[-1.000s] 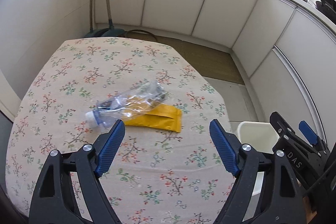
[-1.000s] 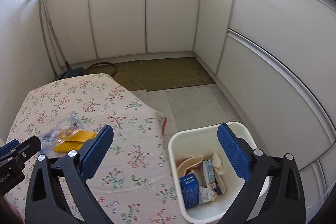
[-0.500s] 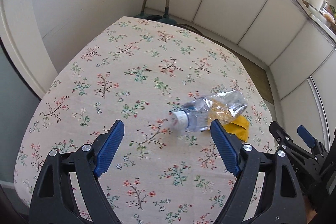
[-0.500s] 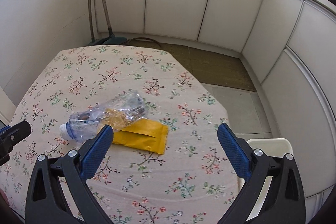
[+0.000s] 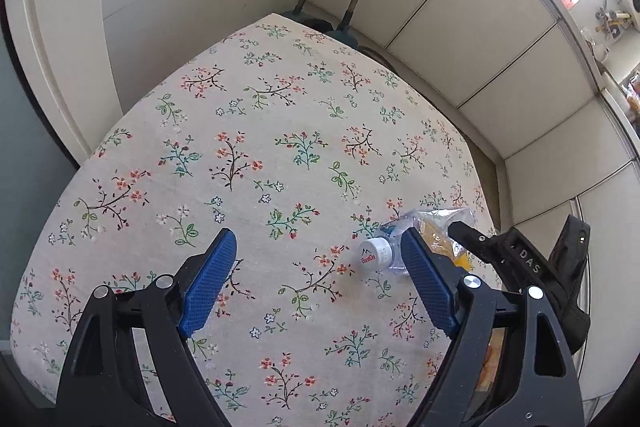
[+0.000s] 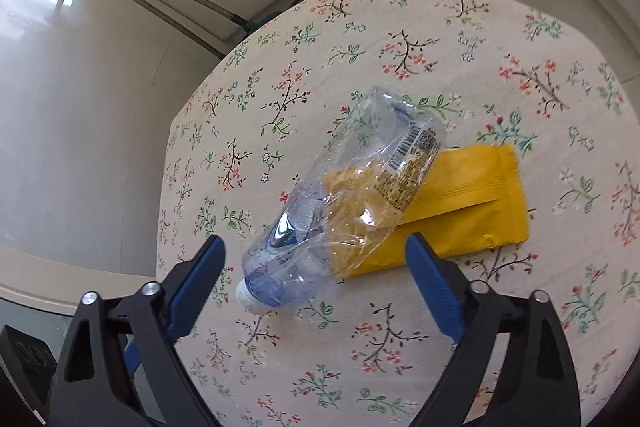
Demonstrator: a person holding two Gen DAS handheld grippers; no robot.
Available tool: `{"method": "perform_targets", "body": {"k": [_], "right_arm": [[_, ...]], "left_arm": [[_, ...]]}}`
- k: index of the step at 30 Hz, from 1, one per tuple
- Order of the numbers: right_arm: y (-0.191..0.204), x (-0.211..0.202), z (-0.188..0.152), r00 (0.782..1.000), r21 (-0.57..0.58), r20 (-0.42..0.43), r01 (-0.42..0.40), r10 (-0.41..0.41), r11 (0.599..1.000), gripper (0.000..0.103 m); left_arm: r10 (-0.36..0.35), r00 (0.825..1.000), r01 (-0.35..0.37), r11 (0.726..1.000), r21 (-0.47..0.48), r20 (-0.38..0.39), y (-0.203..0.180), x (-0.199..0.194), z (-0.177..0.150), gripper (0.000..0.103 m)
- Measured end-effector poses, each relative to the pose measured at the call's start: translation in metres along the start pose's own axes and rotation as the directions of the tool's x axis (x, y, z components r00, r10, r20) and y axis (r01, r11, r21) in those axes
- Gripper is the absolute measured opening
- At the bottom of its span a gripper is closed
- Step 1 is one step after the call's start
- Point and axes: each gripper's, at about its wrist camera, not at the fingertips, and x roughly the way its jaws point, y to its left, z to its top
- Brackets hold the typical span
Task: Collect trash
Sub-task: 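Grasp the clear plastic bottle with the right gripper and lift it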
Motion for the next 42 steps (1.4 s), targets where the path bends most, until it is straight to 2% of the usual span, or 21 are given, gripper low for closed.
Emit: {"method": "perform_targets", "body": {"k": [2,5,10,11,13,16,19,22,26,31,35,40,42], "right_arm": [[0.0,0.006,0.001,1.0,0.039,-0.007,-0.005,0.006,0.999,0.073],[0.0,0.018,0.002,1.0,0.063,-0.023,-0.003,0.005,0.998,0.063],[0.007,0.042,-0.002,0.997,0.098,-0.066,-0.042,0.049,0.994,0.062],[0.01,0.044,-0.003,0.997,0.091,-0.061,-0.04,0.046,0.995,0.058],[0.016,0.047,-0.001,0.997,0.079,-0.052,-0.051,0.055,0.996,0.039],[0.019,0.05,0.002,0.997,0.075,-0.039,-0.066,0.069,0.995,0.032],[0.024,0.048,0.005,0.998,0.051,-0.024,-0.062,0.063,0.997,0.03],[0.027,0.035,0.007,0.998,0.014,0.002,-0.066,0.066,0.998,0.026],[0.036,0.005,0.011,0.995,-0.045,0.065,-0.068,0.071,0.997,0.025],[0.021,-0.038,0.019,0.988,-0.067,0.125,-0.086,0.094,0.994,0.024],[-0.003,-0.059,0.025,0.976,0.011,0.119,-0.183,0.181,0.983,0.024],[-0.025,-0.086,0.03,0.952,0.068,0.161,-0.275,0.261,0.959,0.024],[-0.029,-0.103,0.03,0.947,0.055,0.189,-0.276,0.261,0.96,0.024]], "left_arm": [[-0.008,1.0,0.008,1.0,-0.003,-0.001,0.002,-0.001,0.002,0.081],[-0.013,1.0,0.013,1.0,-0.012,-0.012,0.006,0.002,0.004,0.081],[-0.017,0.999,0.015,0.998,-0.054,-0.035,0.02,0.005,0.008,0.081],[-0.017,0.999,0.015,0.998,-0.059,-0.036,0.022,0.005,0.008,0.081],[-0.012,0.999,0.01,0.998,-0.064,-0.032,0.025,0.005,0.01,0.081],[-0.005,0.999,0.003,0.998,-0.069,-0.032,0.028,0.007,0.011,0.08],[0.003,0.999,-0.005,0.997,-0.072,-0.034,0.028,0.009,0.013,0.08],[0.006,0.999,-0.008,0.998,-0.062,-0.035,0.022,0.011,0.012,0.08],[0.003,0.999,-0.003,1.0,-0.012,-0.054,0.006,0.02,0.007,0.08],[-0.005,0.996,0.006,1.0,0.011,-0.091,-0.011,0.035,-0.002,0.08],[-0.01,0.993,0.013,0.999,0.031,-0.114,-0.026,0.043,-0.011,0.079],[-0.009,0.993,0.017,0.997,0.07,-0.119,-0.039,0.045,-0.022,0.079],[-0.01,0.993,0.021,0.996,0.086,-0.121,-0.046,0.048,-0.025,0.079]]}}
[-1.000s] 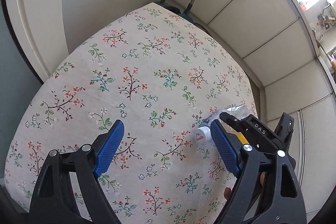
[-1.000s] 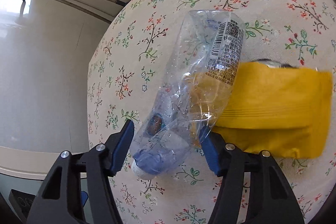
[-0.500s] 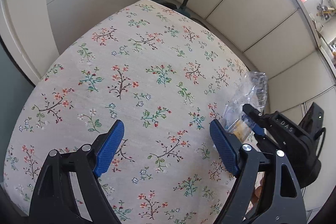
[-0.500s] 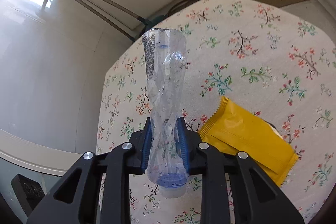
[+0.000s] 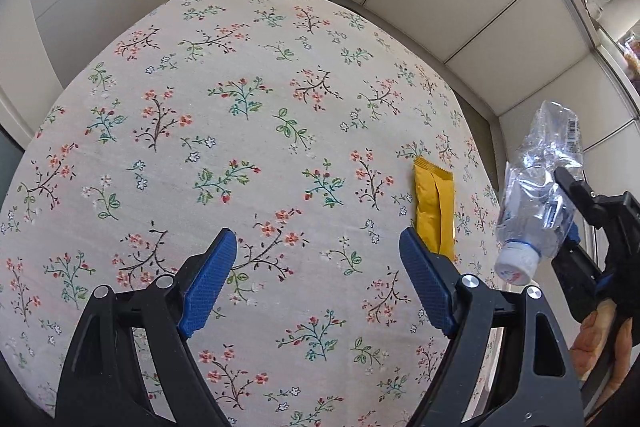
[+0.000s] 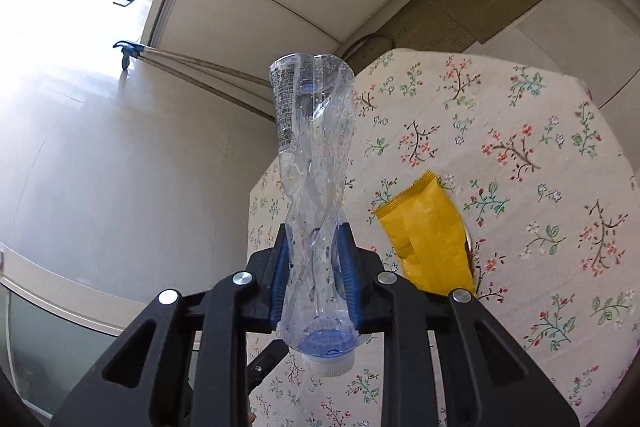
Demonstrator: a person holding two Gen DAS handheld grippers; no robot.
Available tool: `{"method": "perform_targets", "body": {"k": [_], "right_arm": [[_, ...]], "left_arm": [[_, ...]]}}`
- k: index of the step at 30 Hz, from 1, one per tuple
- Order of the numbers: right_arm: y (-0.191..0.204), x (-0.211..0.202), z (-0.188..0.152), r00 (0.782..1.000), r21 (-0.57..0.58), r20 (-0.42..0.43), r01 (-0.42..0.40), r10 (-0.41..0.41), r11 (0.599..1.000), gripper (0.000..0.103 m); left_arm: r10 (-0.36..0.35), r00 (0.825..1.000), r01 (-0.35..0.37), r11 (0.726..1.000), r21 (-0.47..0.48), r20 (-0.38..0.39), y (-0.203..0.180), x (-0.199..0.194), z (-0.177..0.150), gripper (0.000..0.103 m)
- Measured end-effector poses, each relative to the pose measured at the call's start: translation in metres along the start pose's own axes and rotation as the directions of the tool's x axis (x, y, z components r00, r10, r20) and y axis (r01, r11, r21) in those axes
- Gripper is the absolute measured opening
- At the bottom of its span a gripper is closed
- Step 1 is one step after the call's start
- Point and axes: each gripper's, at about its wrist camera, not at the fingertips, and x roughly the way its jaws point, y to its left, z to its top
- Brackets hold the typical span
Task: Collect trash
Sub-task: 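Grasp the clear plastic bottle with the right gripper and lift it, then grasp the yellow packet with the left gripper while the right holds the bottle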
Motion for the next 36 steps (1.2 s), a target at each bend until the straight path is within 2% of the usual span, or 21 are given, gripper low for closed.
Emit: {"method": "perform_targets", "body": {"k": [5,9,14,22,24,28,30,35,36], "right_arm": [[-0.003,-0.039,0.009,0.997,-0.03,0.073,0.023,-0.021,0.999,0.024],[-0.019,-0.07,0.019,0.992,-0.018,0.121,0.045,-0.042,0.999,0.024],[-0.045,-0.101,0.032,0.984,0.015,0.163,0.064,-0.065,0.998,0.024],[-0.079,-0.124,0.042,0.982,0.05,0.172,0.069,-0.076,0.996,0.024],[-0.084,-0.126,0.044,0.982,0.058,0.173,0.066,-0.075,0.996,0.024],[-0.089,-0.13,0.046,0.983,0.064,0.172,0.06,-0.07,0.996,0.024],[-0.09,-0.13,0.046,0.983,0.064,0.169,0.059,-0.069,0.996,0.024],[-0.089,-0.127,0.044,0.985,0.057,0.156,0.063,-0.071,0.996,0.024],[-0.088,-0.127,0.044,0.985,0.054,0.155,0.064,-0.072,0.996,0.024]], "left_arm": [[0.02,1.0,-0.02,0.997,0.072,-0.004,-0.029,0.016,-0.004,0.079],[0.024,0.998,-0.02,0.996,0.09,-0.052,-0.063,0.045,-0.001,0.08],[0.075,0.993,-0.061,0.986,0.155,-0.087,-0.11,0.084,0.001,0.081],[0.186,0.973,-0.157,0.968,0.197,-0.138,-0.151,0.143,0.004,0.082],[0.219,0.968,-0.191,0.959,0.21,-0.121,-0.157,0.15,0.003,0.085],[0.288,0.953,-0.252,0.929,0.272,-0.098,-0.168,0.16,-0.003,0.084],[0.309,0.948,-0.275,0.915,0.295,-0.073,-0.169,0.161,-0.006,0.081],[0.301,0.953,-0.275,0.902,0.332,-0.027,-0.171,0.157,-0.009,0.059],[0.297,0.955,-0.273,0.902,0.335,-0.022,-0.17,0.155,-0.01,0.052]]}}
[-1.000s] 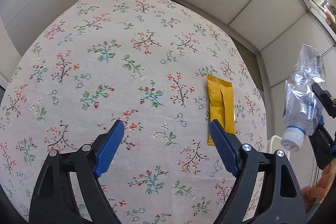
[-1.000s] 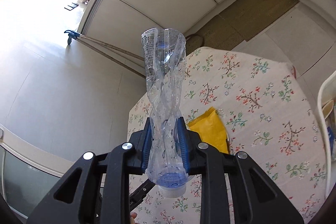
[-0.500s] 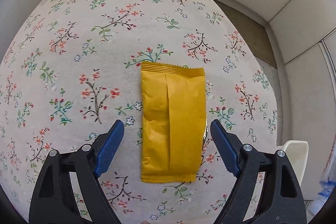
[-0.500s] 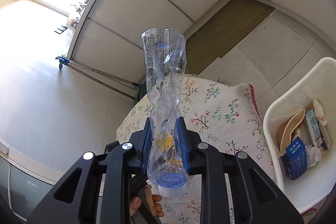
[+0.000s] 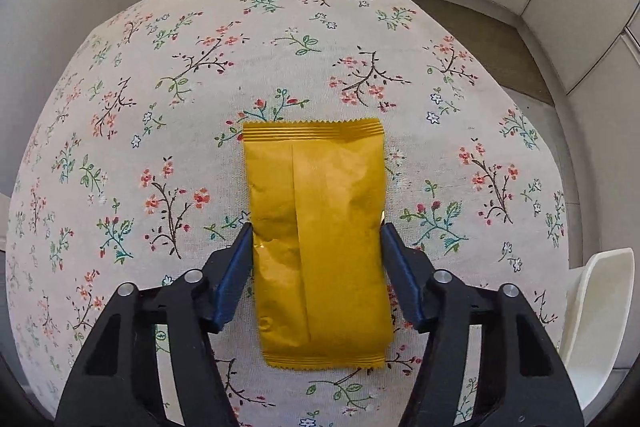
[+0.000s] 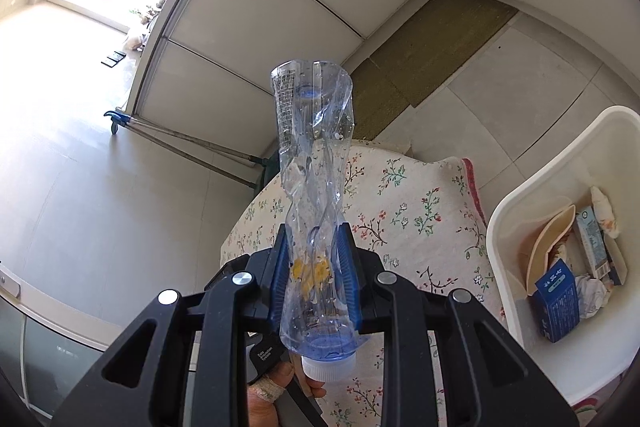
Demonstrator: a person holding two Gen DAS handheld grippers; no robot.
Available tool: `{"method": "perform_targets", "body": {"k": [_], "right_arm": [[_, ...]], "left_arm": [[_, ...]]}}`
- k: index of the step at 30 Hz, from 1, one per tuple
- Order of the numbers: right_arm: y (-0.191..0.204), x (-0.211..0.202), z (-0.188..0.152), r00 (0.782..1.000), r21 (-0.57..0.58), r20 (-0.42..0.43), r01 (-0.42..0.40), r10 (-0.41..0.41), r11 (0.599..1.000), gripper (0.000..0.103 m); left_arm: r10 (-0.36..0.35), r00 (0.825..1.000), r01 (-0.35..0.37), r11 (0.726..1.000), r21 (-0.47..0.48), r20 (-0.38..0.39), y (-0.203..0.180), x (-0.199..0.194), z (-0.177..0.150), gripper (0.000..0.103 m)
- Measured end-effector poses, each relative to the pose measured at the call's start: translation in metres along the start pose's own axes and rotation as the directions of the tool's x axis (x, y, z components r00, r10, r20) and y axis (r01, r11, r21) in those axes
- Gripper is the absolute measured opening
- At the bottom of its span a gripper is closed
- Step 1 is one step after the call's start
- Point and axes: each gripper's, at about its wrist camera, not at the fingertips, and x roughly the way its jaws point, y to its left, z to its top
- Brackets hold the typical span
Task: Collect trash
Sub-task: 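Grasp the yellow packet with the left gripper while the right holds the bottle, then carry the bottle and yellow packet to the white bin and open both grippers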
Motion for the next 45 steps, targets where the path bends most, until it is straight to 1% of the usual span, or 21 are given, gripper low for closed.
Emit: {"method": "perform_targets", "body": {"k": [1,2,4,6,7,8,9,13,17,21,22,28,31,36,41,45], "right_arm": [[0.0,0.0,-0.001,1.0,-0.003,-0.001,0.002,-0.002,1.0,0.024],[0.001,0.0,-0.001,1.0,-0.004,-0.002,0.002,-0.002,1.0,0.024],[0.001,0.001,-0.002,1.0,-0.004,-0.005,0.002,-0.002,1.0,0.024],[0.002,0.001,-0.003,1.0,-0.005,-0.008,0.002,-0.002,1.0,0.024],[0.003,0.001,-0.003,1.0,-0.008,-0.009,0.003,-0.003,1.0,0.024],[0.004,0.001,-0.004,1.0,-0.012,-0.008,0.003,-0.003,1.0,0.024],[0.005,0.0,-0.004,1.0,-0.014,-0.008,0.002,-0.002,1.0,0.024],[0.011,-0.007,-0.006,1.0,-0.03,0.005,0.005,-0.005,1.0,0.024],[0.013,-0.019,-0.007,1.0,-0.044,0.024,0.018,-0.017,0.999,0.024],[0.013,-0.038,-0.008,0.998,-0.058,0.056,0.034,-0.031,0.998,0.024],[0.012,-0.043,-0.008,0.997,-0.059,0.066,0.038,-0.034,0.998,0.024],[0.001,-0.088,-0.008,0.988,-0.046,0.143,0.057,-0.049,0.997,0.024],[-0.006,-0.117,-0.008,0.977,-0.046,0.199,0.086,-0.076,0.995,0.024],[-0.03,-0.162,-0.008,0.948,-0.025,0.287,0.151,-0.138,0.988,0.024],[-0.064,-0.188,-0.006,0.922,0.031,0.326,0.211,-0.209,0.977,0.024],[-0.084,-0.194,-0.001,0.889,0.041,0.345,0.305,-0.301,0.951,0.024]], "left_arm": [[-0.004,1.0,0.004,1.0,0.005,0.009,0.002,-0.002,-0.002,0.047],[-0.009,1.0,0.009,1.0,0.01,0.015,0.005,-0.004,-0.005,0.044],[-0.026,0.999,0.025,1.0,0.012,0.032,0.013,-0.007,-0.009,0.034],[-0.054,0.998,0.054,0.999,-0.001,0.037,0.022,-0.01,-0.013,0.032],[-0.063,0.997,0.063,0.998,-0.005,0.038,0.028,-0.013,-0.022,0.031],[-0.07,0.997,0.071,0.997,-0.008,0.037,0.033,-0.015,-0.025,0.03],[-0.076,0.996,0.077,0.997,-0.009,0.035,0.035,-0.018,-0.021,0.03],[-0.121,0.992,0.123,0.992,-0.042,0.041,0.055,-0.032,-0.036,0.029],[-0.144,0.988,0.146,0.988,-0.045,0.057,0.063,-0.049,-0.047,0.028],[-0.184,0.98,0.188,0.981,-0.044,0.08,0.072,-0.076,-0.067,0.028],[-0.192,0.978,0.196,0.98,-0.04,0.085,0.071,-0.078,-0.065,0.028],[-0.26,0.959,0.264,0.964,-0.024,0.112,0.066,-0.11,-0.082,0.028],[-0.297,0.948,0.299,0.954,0.0,0.116,0.055,-0.124,-0.088,0.028],[-0.351,0.928,0.346,0.936,0.062,0.122,0.025,-0.144,-0.096,0.028],[-0.396,0.91,0.381,0.916,0.127,0.123,-0.006,-0.163,-0.106,0.028],[-0.418,0.899,0.396,0.902,0.17,0.126,-0.031,-0.173,-0.112,0.028]]}}
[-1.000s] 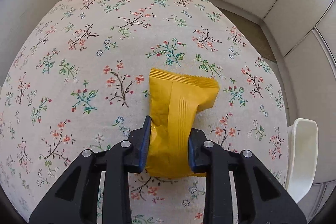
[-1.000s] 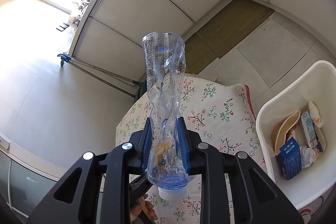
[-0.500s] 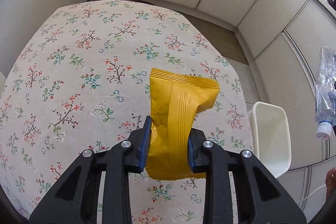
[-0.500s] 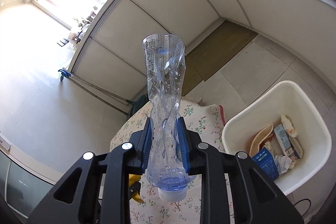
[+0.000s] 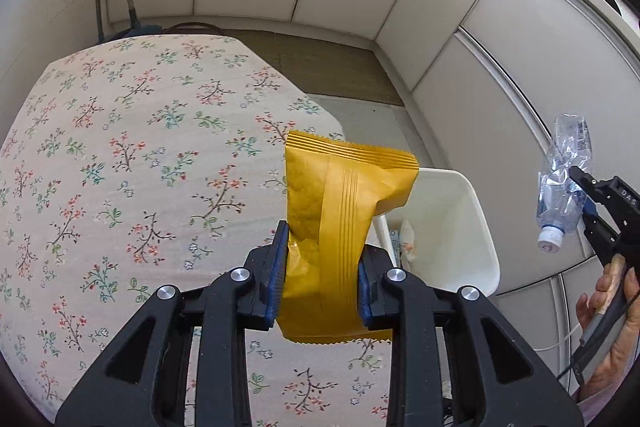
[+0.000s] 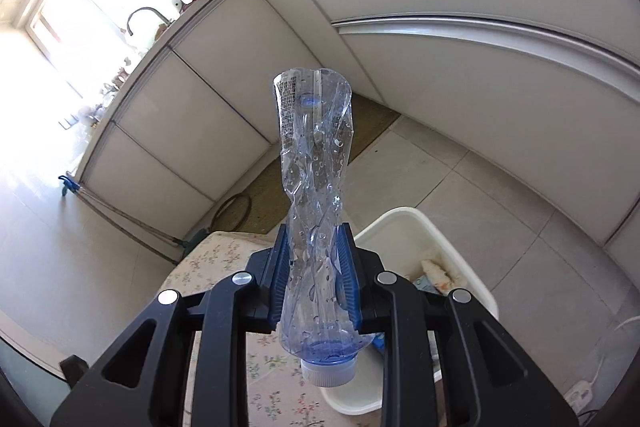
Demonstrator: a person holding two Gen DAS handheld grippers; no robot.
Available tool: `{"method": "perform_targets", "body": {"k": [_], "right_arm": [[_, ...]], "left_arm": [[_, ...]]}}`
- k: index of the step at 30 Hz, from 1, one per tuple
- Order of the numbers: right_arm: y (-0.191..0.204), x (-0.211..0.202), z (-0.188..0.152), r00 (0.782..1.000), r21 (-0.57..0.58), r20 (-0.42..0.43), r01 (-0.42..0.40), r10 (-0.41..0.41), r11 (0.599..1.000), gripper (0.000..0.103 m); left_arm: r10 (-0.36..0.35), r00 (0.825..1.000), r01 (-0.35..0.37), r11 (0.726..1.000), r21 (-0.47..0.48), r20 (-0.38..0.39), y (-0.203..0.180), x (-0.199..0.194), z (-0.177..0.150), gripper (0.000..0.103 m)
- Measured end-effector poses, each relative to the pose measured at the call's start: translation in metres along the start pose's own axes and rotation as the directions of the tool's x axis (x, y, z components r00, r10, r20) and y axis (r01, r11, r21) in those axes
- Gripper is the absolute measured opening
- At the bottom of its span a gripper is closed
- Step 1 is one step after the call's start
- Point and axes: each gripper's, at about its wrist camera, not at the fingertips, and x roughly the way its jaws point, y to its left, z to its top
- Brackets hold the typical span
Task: Collect trash
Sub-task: 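Carry the bottle and yellow packet to the white bin and open both grippers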
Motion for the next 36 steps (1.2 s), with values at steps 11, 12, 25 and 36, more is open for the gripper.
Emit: {"method": "perform_targets", "body": {"k": [11,12,25,36], "right_arm": [[-0.034,0.029,0.006,0.989,-0.039,-0.007,0.146,-0.146,0.989,0.024],[-0.034,0.031,0.007,0.989,-0.041,-0.011,0.149,-0.15,0.988,0.025],[-0.04,0.031,0.008,0.963,-0.015,-0.008,0.27,-0.27,0.963,0.087],[-0.055,-0.002,0.016,0.876,-0.04,0.134,0.472,-0.464,0.881,0.096]], "left_arm": [[-0.031,0.999,0.032,0.997,0.072,-0.012,-0.059,0.019,0.001,0.028],[-0.034,0.999,0.035,0.996,0.077,-0.014,-0.064,0.022,0.001,0.028],[-0.086,0.996,0.086,0.99,0.116,-0.006,-0.112,0.036,0.013,0.028],[-0.131,0.991,0.13,0.982,0.139,-0.002,-0.156,0.052,0.031,0.028]]}}
